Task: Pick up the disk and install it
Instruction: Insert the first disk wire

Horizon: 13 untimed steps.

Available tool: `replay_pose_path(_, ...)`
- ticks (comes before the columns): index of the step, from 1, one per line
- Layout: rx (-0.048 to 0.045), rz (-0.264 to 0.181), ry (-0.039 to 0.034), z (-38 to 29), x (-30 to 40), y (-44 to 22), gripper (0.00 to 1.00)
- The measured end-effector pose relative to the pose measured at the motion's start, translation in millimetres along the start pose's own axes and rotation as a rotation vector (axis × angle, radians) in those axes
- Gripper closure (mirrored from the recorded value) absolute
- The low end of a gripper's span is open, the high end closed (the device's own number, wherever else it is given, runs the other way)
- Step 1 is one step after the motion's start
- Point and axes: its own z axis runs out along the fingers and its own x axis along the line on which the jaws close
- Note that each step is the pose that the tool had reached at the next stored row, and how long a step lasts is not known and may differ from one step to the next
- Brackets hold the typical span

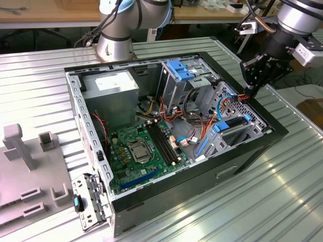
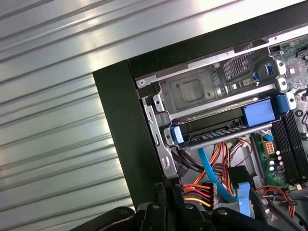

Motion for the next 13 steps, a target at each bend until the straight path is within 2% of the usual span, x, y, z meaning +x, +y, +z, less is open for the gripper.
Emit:
replay_pose_path(4,-0.0016,0.042,-0.0041,0.1,0.1,0.2,0.84)
replay_pose_path(9,-0.0081,0.133,-0.0099,0.1,0.1,0.2,0.84)
replay_pose_path(13,-0.0130,0.170,-0.0170,0.1,0.2,0.6,0.84)
